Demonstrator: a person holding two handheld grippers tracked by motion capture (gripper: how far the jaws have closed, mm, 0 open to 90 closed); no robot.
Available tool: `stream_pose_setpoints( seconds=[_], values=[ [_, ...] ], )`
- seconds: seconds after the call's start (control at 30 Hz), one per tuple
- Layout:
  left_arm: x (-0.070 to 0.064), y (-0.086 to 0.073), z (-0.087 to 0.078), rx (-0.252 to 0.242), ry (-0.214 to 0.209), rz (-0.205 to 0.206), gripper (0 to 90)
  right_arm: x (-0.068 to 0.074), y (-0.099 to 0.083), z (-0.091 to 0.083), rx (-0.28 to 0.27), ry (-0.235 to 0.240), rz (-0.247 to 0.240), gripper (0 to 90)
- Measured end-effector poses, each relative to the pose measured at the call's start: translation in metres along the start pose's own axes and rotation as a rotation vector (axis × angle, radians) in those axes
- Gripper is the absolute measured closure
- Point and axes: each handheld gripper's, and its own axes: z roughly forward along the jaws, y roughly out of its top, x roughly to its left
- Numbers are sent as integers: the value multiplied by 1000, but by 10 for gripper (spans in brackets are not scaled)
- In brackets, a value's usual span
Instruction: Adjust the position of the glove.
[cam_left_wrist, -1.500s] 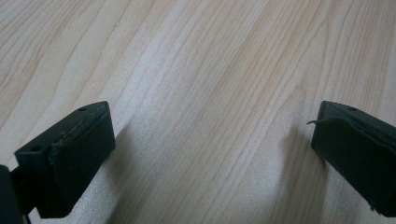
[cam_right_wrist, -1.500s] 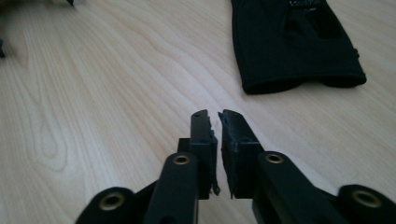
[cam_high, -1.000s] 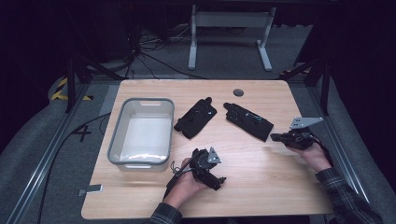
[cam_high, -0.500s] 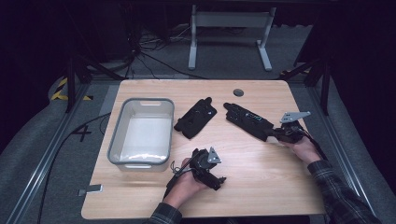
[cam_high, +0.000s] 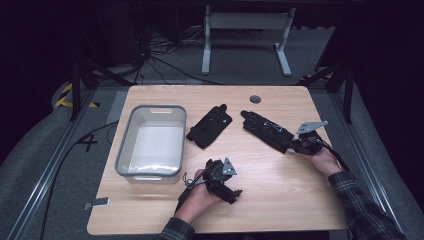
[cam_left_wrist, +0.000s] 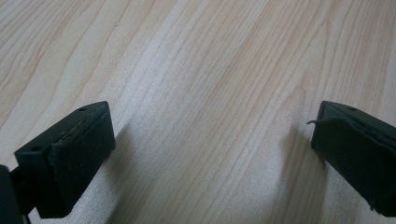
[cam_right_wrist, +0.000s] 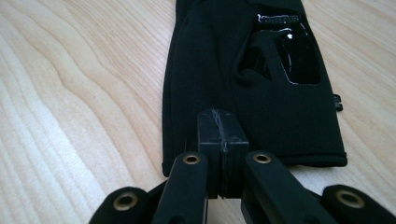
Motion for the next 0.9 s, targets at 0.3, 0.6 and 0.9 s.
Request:
stream_pose_setpoints(
  seconds=[0.3,0.6,0.9],
  values=[
    [0,0,0,1,1,-1,0,10,-7,-9,13,42,-16,900],
    [0,0,0,1,1,-2,0,23,-15,-18,28,70,-27,900],
    [0,0,0,2,1,-4,0,40,-27,-30,36,118,-40,900]
  ],
)
